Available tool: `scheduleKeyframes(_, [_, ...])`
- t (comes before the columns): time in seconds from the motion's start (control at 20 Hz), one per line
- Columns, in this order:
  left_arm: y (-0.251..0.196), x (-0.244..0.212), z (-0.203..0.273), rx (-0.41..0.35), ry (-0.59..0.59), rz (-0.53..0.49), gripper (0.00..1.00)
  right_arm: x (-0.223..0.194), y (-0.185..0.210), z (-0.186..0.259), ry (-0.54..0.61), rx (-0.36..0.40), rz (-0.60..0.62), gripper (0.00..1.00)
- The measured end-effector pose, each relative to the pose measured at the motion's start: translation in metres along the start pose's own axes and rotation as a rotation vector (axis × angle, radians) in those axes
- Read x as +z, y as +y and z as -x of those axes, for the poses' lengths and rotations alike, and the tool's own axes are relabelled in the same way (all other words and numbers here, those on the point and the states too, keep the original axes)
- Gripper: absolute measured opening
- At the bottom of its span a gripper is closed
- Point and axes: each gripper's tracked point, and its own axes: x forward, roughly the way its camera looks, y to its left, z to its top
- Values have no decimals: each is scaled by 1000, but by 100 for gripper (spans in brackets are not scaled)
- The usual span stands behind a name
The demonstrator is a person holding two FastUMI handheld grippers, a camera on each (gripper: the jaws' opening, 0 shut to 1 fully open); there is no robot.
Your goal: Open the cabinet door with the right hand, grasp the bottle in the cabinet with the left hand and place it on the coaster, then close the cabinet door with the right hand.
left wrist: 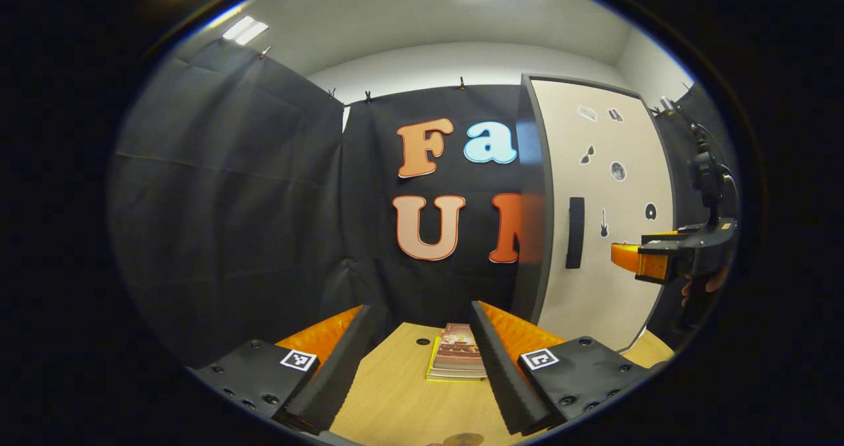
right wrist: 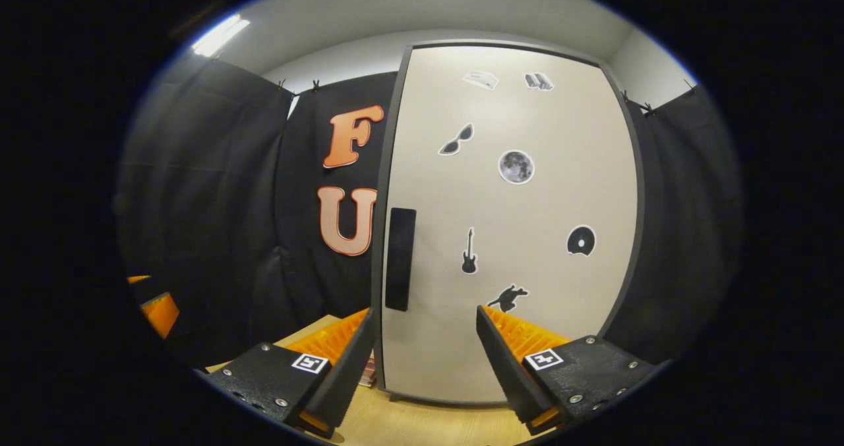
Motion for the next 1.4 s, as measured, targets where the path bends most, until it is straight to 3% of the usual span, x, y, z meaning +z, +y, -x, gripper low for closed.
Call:
scheduleKeyframes(0.1, [11, -3, -6, 3, 3, 1, 93, -1, 5, -21, 15, -17, 8, 88])
scheduleKeyframes(0.2, [23, -7, -10, 10, 4, -3, 96, -2, 12, -39, 33, -25, 16, 84])
scheduleKeyframes(0.45, [48, -13, -22, 47, 9, -5, 100, -1, 23, -71, 59, -48, 37, 84])
scheduleKeyframes(0.65, [59, -18, -29, 66, 18, -3, 96, 1, 26, -90, 66, -66, 36, 84])
scheduleKeyframes(0.8, [60, -20, -29, 65, 23, -5, 96, 3, 26, -100, 66, -76, 27, 68])
scheduleKeyframes(1.1, [60, -23, -30, 63, 36, -10, 100, -17, 29, -111, 129, -80, -24, 46])
scheduleKeyframes(1.4, [60, -22, -28, 53, 39, -14, 96, -19, 31, -112, 145, -72, -118, 35])
